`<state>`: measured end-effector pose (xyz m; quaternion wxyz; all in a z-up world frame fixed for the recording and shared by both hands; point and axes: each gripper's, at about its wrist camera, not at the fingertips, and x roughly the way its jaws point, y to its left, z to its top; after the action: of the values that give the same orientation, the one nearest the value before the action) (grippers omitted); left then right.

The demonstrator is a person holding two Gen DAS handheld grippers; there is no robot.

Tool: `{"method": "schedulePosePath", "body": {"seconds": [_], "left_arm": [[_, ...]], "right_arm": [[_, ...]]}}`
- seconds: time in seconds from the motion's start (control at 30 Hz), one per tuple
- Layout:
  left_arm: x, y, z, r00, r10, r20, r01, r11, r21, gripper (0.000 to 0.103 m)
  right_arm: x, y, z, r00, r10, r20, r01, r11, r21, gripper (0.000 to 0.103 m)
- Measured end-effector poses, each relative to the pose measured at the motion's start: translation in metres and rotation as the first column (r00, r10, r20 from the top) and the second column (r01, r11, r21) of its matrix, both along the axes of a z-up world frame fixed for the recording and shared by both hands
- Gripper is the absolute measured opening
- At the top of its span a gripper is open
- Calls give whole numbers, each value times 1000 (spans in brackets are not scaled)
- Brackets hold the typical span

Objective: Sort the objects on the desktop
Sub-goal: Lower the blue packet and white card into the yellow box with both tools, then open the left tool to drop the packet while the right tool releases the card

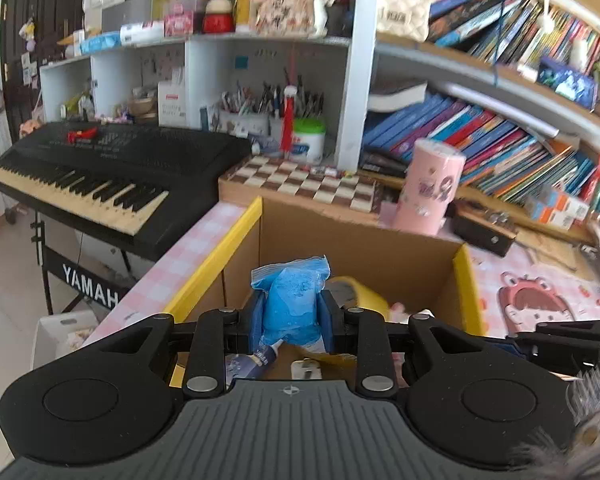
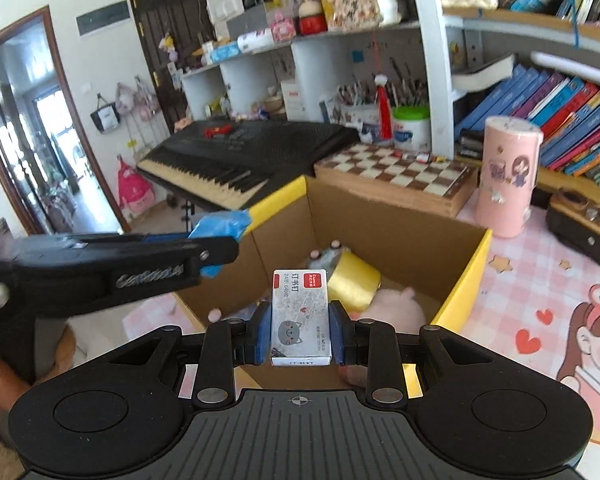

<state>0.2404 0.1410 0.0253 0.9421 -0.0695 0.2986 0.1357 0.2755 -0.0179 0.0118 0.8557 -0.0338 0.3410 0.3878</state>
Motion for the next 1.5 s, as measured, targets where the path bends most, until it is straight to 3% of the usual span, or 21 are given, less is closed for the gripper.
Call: {"method": "schedulePosePath", "body": {"seconds": [0.17, 0.4, 0.63, 0.93, 1.07, 1.13, 1.27, 1.4, 1.5], "left_arm": [[23, 7, -19, 998, 2, -70, 0, 1000, 27, 26], [45, 11, -43, 982, -32, -185, 40, 999, 38, 26], [59, 10, -61, 962, -56, -268, 64, 998, 22, 26], [66, 12, -68, 948, -61, -312, 65, 998, 3, 27], [66, 12, -68, 951, -60, -303, 64, 998, 4, 29], [62, 11, -64, 959, -57, -277, 61, 998, 7, 47], [46, 9, -47, 981, -50, -185, 53, 999, 8, 52], [23, 7, -22, 994, -66, -90, 68, 997, 22, 66], [3, 2, -2, 996, -89, -15, 90, 995, 47, 75]], "right_arm": [[14, 13, -14, 1000, 6, -5, -6, 997, -77, 29], [26, 36, -33, 993, 110, -33, -115, 969, -219, 29], [46, 50, -46, 976, 168, -136, -199, 942, -270, 29], [54, 64, -59, 960, 195, -202, -253, 912, -323, 29], [51, 62, -58, 965, 184, -189, -240, 912, -333, 29], [49, 59, -55, 970, 174, -172, -222, 921, -320, 30], [35, 46, -39, 984, 143, -105, -166, 954, -250, 31], [15, 30, -18, 996, 73, -42, -79, 982, -171, 31], [-4, 16, -3, 1000, 1, 12, 0, 993, -117, 37]]}}
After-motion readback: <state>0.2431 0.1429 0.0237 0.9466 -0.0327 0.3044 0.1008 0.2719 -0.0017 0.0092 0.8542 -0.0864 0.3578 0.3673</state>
